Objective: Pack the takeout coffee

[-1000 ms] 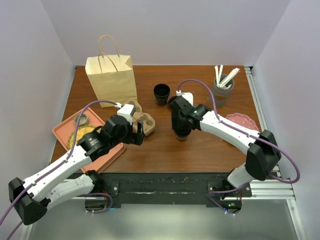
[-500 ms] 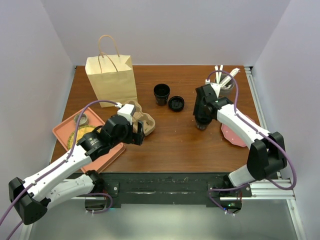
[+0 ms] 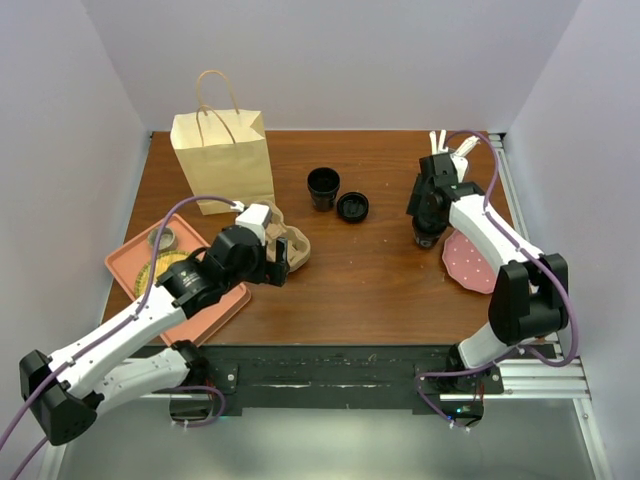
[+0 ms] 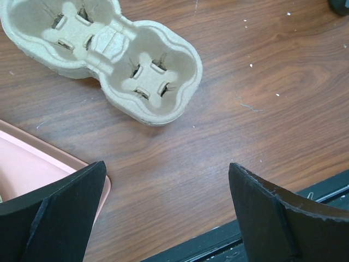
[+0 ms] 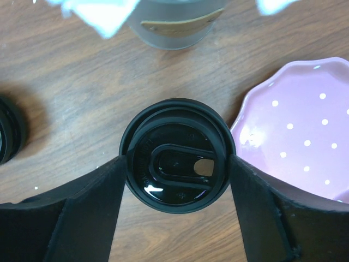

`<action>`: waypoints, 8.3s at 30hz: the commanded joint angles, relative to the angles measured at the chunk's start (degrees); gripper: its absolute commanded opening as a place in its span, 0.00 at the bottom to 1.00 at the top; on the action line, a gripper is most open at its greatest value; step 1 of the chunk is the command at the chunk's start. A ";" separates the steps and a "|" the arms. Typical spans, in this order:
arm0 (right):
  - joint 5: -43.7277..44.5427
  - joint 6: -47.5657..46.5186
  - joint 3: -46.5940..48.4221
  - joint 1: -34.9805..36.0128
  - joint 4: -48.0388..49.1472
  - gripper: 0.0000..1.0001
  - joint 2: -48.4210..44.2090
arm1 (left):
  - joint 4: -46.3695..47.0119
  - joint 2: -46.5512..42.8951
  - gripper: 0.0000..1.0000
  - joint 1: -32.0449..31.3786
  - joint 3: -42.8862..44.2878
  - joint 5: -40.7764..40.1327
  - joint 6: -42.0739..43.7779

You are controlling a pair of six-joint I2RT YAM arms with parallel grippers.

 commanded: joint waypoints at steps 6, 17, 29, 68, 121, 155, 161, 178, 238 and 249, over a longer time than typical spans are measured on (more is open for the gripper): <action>-0.28 -1.49 8.85 0.28 -7.32 0.93 0.13 | 1.53 2.13 1.00 0.13 4.26 -4.39 0.68; -3.17 -3.42 24.30 0.98 -17.78 0.96 -1.80 | -7.16 10.39 1.00 0.48 19.00 -21.22 -1.43; -21.80 -5.45 26.19 11.96 -21.66 0.93 -8.90 | -19.37 36.82 0.80 12.60 65.14 -33.66 -6.52; -27.35 -0.79 25.56 12.93 -19.37 0.88 -9.09 | -4.63 53.02 0.47 51.46 65.43 6.15 8.59; -26.74 -2.63 32.15 13.02 -19.55 0.89 -7.95 | -1.55 47.67 0.00 51.20 75.45 22.31 -0.45; -23.75 -0.09 21.79 12.93 -28.86 0.92 -36.24 | 10.75 8.91 0.00 14.46 25.53 37.36 -29.47; -26.47 1.84 13.54 12.93 -27.20 0.92 -40.38 | 12.34 7.24 0.00 12.88 19.74 36.12 -28.06; -27.80 12.48 12.46 12.93 -31.68 0.86 -35.55 | 9.53 6.27 0.22 12.70 11.99 34.19 -20.42; -29.02 -20.39 22.57 13.64 -41.08 0.00 -23.42 | -5.76 11.45 0.61 12.44 35.55 26.55 -7.76; -35.71 -21.88 21.08 13.72 -40.91 0.08 -22.37 | -9.10 13.64 0.62 12.53 38.62 20.22 -6.00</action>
